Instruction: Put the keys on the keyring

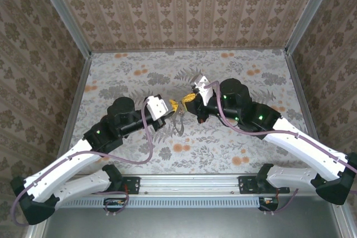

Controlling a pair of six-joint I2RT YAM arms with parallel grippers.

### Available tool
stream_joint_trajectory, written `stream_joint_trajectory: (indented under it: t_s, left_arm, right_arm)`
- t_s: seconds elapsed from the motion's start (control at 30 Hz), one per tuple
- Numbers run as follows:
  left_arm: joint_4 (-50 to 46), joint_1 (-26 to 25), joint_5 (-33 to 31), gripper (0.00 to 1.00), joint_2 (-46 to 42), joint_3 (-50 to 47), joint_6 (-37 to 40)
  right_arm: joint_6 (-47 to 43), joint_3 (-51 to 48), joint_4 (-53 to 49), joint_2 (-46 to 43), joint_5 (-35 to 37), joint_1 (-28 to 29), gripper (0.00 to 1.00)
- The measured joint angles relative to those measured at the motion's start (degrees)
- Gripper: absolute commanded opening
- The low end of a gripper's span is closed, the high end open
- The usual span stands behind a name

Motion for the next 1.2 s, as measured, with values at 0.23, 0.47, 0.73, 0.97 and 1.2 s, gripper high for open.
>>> stream_joint_trajectory:
  t_s: [0.23,0.47,0.73,0.97,1.2]
  left_arm:
    - [0.4,0.0,0.8,0.00,-0.8,-0.7,0.2]
    - [0.2,0.4,0.8,0.00,-0.9,-1.4,0.2]
    - [0.1,0.4,0.5,0.00,-1.3,-1.6,0.3]
    - [0.1,0.3,1.7,0.00,-1.7,-1.6,0.7]
    - [-0.2,0.3,2.1,0.00,-2.2,-1.6,0.8]
  right_arm:
    - [1.0,0.0,0.0,0.2,-1.4,-0.2,0.00]
    - [1.5,0.5,-1.1,2.2,-3.4,-1.2,0.01]
    - [2.5,1.3,-1.7,3.3,-4.9,-1.6,0.09]
    - [3.1,1.3,-2.5,3.3,-3.7,-3.3,0.32]
    - [3.5,1.3,-2.5,2.2,-1.9,-4.0,0.46]
